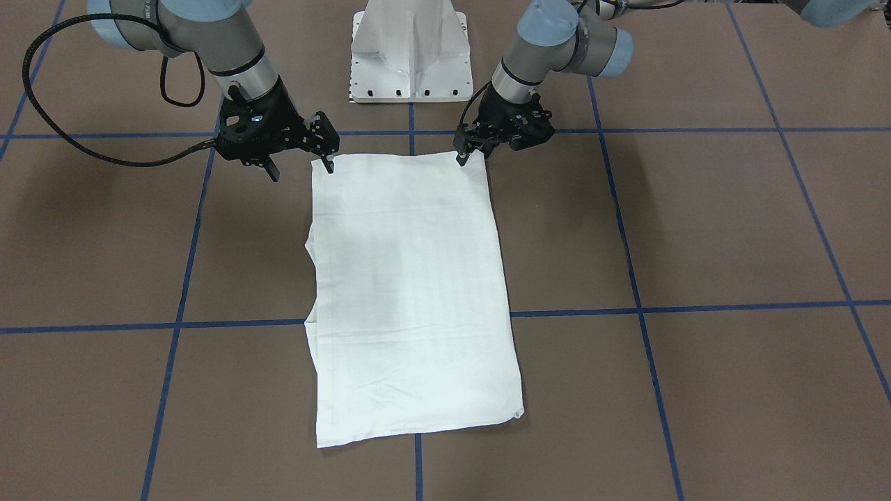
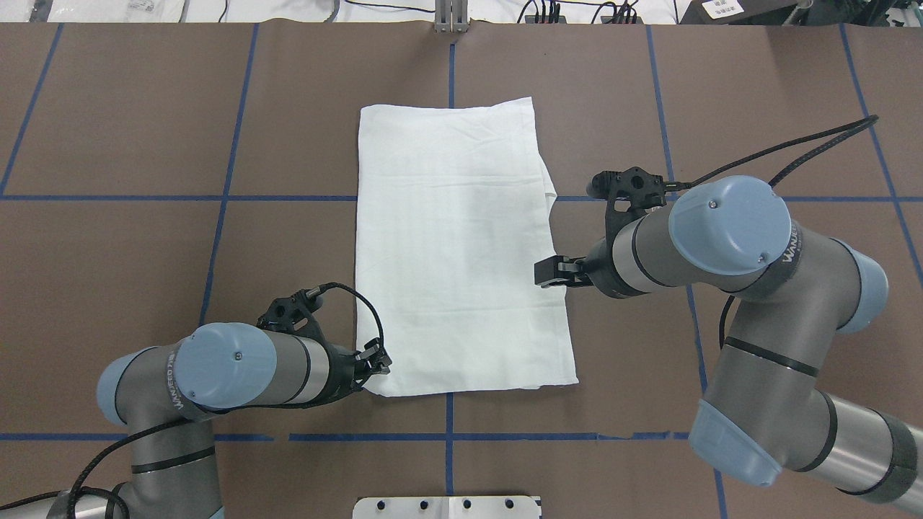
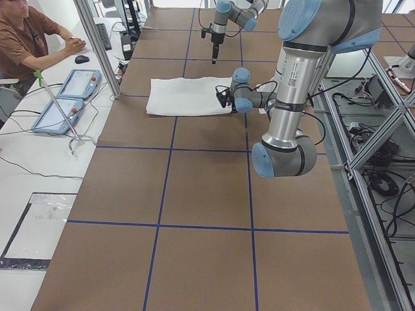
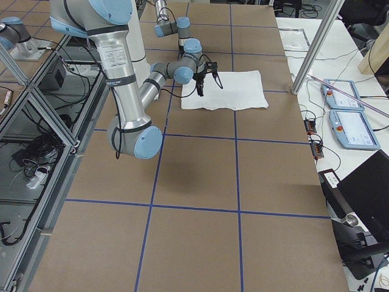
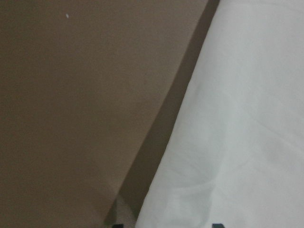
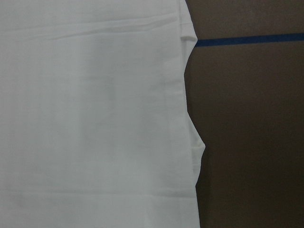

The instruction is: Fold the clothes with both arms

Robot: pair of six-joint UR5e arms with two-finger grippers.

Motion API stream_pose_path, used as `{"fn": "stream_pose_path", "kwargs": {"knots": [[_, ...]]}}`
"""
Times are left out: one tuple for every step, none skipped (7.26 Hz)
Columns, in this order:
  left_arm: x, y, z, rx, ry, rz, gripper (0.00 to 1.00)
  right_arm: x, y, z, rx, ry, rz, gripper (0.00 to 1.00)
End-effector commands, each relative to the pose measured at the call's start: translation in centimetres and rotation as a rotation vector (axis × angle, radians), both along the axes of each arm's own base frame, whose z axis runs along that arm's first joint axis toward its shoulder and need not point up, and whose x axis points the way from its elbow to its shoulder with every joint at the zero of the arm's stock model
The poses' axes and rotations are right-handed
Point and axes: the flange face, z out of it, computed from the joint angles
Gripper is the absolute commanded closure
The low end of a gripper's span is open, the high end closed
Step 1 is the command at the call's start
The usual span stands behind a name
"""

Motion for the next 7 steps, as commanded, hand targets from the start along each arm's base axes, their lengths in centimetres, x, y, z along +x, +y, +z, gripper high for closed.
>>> {"fn": "stream_pose_path", "kwargs": {"knots": [[0.01,-0.07,0.06,-0.001,-0.001,-0.003,0.51,0.03,-0.02,0.09,-0.001,0.001,0.001,0.00],[0.01,-0.07,0.06,0.000,-0.002,-0.002,0.51,0.04,-0.01,0.17,-0.002,0.003,0.001,0.00],[0.10,0.10,0.06,-0.001,-0.001,0.000,0.52,0.16,-0.14,0.17,-0.002,0.003,0.004,0.00],[0.06,0.11,-0.01,-0.002,0.000,0.000,0.62,0.16,-0.14,0.19,-0.002,0.004,0.004,0.00],[0.10,0.19,-0.01,-0.002,0.000,0.001,0.81,0.11,-0.17,0.17,-0.002,0.004,0.004,0.00],[0.10,0.26,0.18,0.003,-0.004,0.002,0.88,0.22,-0.20,-0.12,-0.008,-0.003,0.011,0.00],[0.04,0.28,-0.05,0.004,0.001,0.002,1.00,0.25,-0.18,-0.17,-0.036,-0.009,0.031,0.00]]}}
